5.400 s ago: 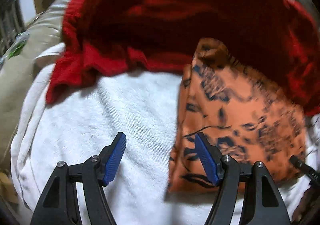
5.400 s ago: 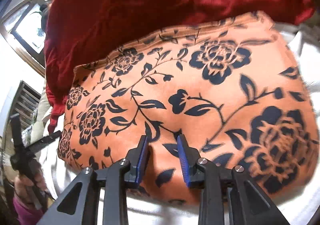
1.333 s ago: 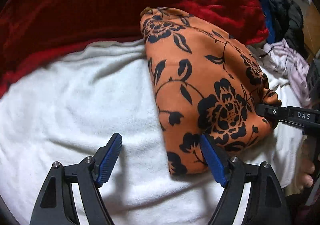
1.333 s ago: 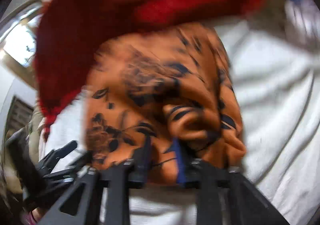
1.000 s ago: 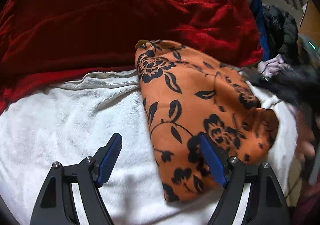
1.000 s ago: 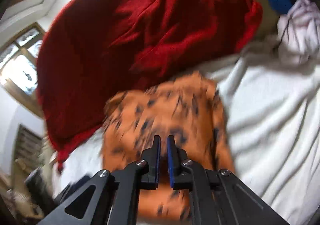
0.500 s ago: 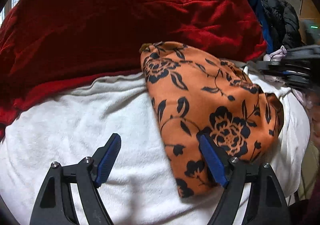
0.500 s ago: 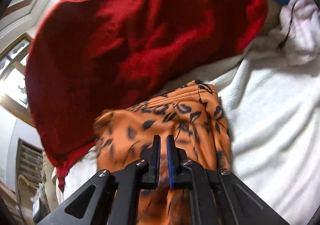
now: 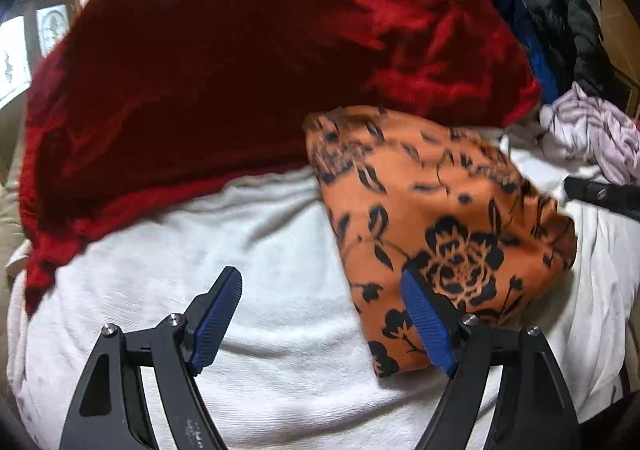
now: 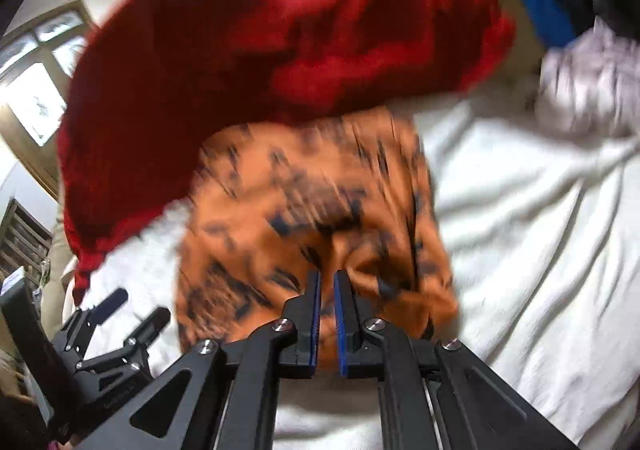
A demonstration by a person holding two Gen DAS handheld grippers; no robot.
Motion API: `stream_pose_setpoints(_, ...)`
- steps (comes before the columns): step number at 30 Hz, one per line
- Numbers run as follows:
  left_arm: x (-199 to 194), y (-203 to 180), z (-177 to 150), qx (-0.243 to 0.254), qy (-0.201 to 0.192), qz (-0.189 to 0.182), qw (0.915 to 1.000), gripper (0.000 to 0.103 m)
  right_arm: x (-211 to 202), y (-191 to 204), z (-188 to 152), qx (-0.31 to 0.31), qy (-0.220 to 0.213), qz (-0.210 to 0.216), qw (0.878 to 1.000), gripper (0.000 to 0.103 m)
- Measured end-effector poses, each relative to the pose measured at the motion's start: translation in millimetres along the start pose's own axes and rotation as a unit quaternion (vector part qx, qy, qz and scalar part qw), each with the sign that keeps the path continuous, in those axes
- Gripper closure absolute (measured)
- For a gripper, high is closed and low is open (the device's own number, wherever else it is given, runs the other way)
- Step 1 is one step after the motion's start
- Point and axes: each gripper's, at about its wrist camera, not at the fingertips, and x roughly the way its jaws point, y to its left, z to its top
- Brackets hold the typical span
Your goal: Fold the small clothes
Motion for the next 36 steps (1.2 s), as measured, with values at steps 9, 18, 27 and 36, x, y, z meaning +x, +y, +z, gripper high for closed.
stream_pose_setpoints(9, -32, 31, 14, -0.029, -0.058, 0.031, 0.9974, 0.021, -70, 49, 0, -0.063, -0.174, -0.036, 0.982, 0.094)
stream_pose_setpoints(18, -48, 43, 14, -0.042, -0.081, 0.056, 0.9943, 0.021, -23, 62, -12, -0.063, -0.107, -0.038, 0.992, 0.094)
stream_pose_setpoints(27, -51, 47, 12, -0.047, -0.082, 0.106, 0.9898, 0.021, -38, 73, -19, -0.081, -0.150, -0.018, 0.985, 0.094)
stream_pose_setpoints(36, -56, 45, 10, -0.049, -0.088, 0.106, 0.9893, 0.021, -31, 66, -17, -0.063, -0.123, -0.023, 0.990, 0.094)
